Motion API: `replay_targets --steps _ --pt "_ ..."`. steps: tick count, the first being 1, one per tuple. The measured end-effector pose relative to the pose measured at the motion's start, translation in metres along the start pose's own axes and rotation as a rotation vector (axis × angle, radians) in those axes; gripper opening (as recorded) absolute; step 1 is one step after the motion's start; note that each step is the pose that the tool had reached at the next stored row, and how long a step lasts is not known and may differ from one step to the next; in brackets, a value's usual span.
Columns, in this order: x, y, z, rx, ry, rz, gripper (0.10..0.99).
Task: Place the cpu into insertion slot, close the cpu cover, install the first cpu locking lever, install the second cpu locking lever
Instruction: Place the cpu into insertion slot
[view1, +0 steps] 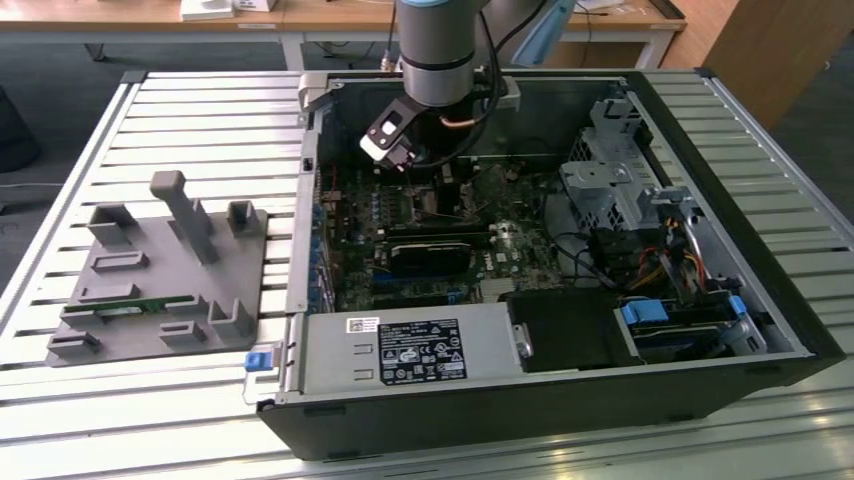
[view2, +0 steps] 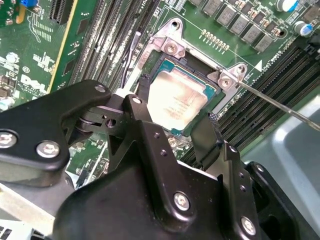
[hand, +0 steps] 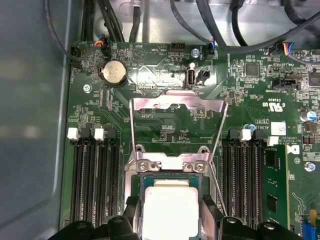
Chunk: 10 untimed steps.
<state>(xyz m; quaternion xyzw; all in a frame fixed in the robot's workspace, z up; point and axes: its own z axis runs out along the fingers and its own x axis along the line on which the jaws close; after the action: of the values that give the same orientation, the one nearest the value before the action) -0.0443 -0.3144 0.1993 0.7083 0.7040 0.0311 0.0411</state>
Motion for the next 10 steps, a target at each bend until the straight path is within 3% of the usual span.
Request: replay_targets --steps 10 --pt "-0.0001 0.0005 -0.0046 0.000 -0.0001 0.003 0.592"
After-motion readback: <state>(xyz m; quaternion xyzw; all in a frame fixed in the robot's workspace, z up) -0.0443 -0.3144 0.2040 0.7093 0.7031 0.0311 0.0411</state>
